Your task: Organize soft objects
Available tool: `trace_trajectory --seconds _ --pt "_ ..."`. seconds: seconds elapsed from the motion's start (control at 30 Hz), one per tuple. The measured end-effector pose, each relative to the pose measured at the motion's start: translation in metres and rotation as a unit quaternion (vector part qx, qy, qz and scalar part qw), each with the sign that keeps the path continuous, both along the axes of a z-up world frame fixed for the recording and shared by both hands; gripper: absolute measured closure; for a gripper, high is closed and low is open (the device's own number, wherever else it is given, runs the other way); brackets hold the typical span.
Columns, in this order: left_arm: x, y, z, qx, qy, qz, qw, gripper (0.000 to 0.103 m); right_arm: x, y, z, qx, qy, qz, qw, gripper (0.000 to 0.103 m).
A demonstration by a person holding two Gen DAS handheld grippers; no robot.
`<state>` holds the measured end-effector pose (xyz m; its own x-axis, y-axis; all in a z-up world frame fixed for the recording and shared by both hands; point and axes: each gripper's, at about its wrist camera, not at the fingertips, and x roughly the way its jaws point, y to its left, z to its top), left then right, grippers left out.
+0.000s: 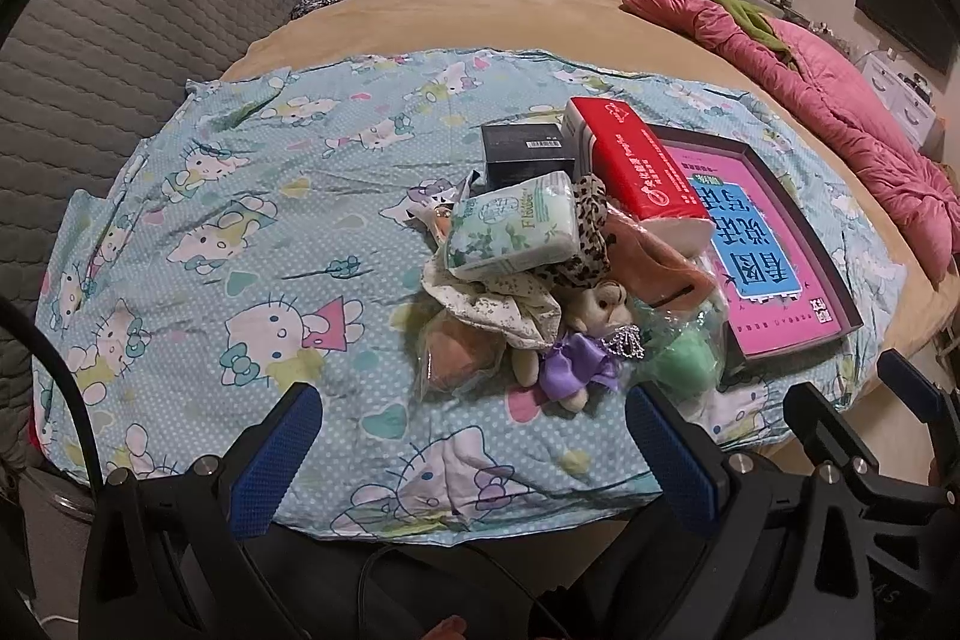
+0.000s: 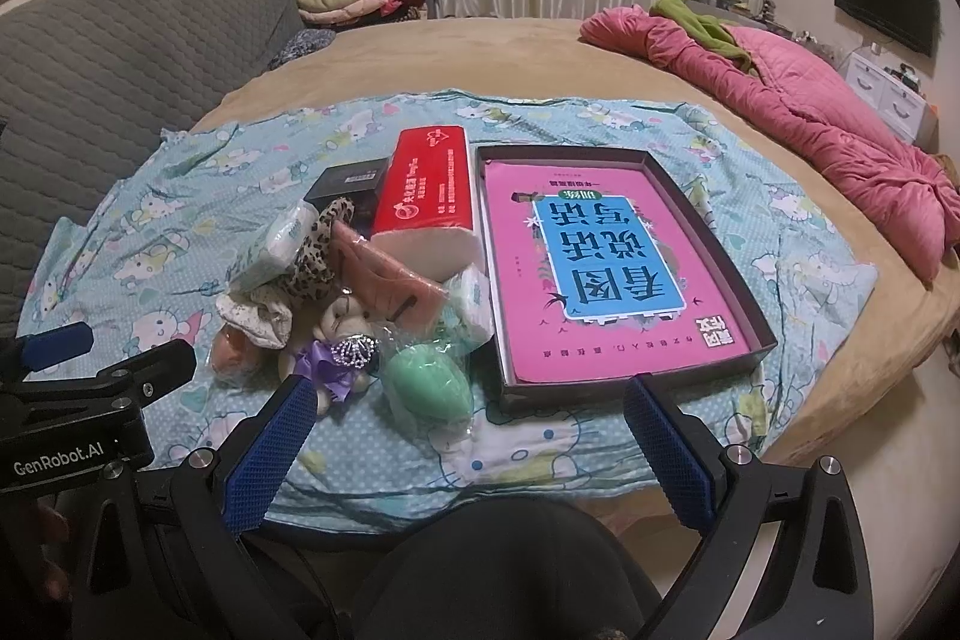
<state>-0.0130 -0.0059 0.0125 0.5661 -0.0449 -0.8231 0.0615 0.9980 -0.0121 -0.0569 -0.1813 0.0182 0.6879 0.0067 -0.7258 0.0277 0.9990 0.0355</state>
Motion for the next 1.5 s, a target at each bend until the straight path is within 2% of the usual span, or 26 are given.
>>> trace_trajectory --seconds 0.37,0.8,1.0,1.17,1.33,1.5 --pt "0.000 0.003 0.001 -0.005 -0.004 0.004 1.0000 0.001 0.000 0.000 -0.001 0.001 0.002 -0.001 1.000 0.002" --pt "0.005 0.018 -0.008 -0.030 -0.001 0.016 0.9994 0.001 0.005 0.001 -0.012 0.004 0.019 0.003 1.000 0.002" --pt "0.012 0.030 -0.019 -0.047 0.008 0.028 0.9985 0.001 0.012 0.002 -0.023 0.008 0.043 0.008 0.999 0.002" --pt "0.021 0.034 -0.022 -0.038 -0.001 0.027 0.9989 0.001 0.024 0.013 -0.037 -0.007 0.073 0.020 0.997 0.002" --pt "0.049 0.034 -0.026 -0.064 0.011 0.010 0.9978 0.001 0.040 0.028 -0.056 -0.035 0.112 0.037 0.992 0.002" --pt "0.072 0.028 -0.026 -0.092 0.017 -0.010 0.9955 0.001 0.047 0.032 -0.062 -0.034 0.118 0.045 0.991 0.001"
